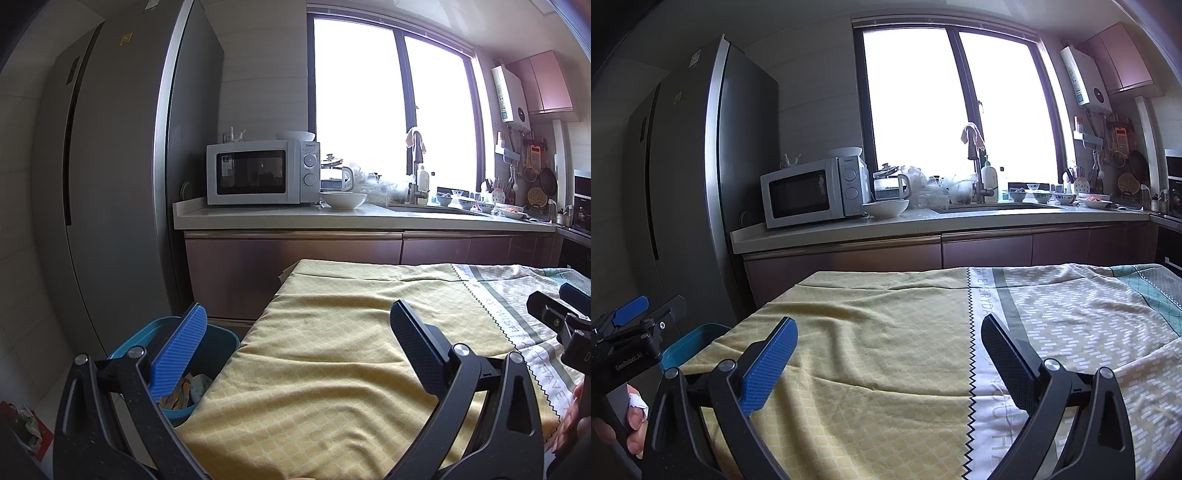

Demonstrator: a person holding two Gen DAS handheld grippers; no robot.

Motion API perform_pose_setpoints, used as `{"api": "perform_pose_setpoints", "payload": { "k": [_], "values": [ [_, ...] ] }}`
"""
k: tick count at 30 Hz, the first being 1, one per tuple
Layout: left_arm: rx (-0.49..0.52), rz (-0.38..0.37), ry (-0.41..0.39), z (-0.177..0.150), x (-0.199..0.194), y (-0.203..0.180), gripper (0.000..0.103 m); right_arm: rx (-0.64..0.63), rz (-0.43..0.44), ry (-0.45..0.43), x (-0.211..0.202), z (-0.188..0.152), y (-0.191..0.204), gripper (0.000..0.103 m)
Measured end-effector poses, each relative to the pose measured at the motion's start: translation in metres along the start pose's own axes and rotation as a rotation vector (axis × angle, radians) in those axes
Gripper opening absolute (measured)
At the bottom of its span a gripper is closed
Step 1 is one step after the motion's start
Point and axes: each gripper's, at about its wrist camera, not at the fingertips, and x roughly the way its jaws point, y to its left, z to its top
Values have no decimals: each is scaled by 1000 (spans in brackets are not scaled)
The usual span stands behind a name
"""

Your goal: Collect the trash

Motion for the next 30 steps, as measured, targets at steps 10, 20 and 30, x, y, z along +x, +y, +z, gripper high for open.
{"api": "perform_pose_setpoints", "payload": {
  "k": [10,20,30],
  "values": [
    [5,4,-1,2,2,-1,98,4,-3,-1,1,1,-2,96],
    [12,5,2,1,4,-4,98,9,-3,1,2,0,-5,96],
    [47,13,9,0,9,-15,98,20,-6,-1,3,1,-12,96]
  ]
}}
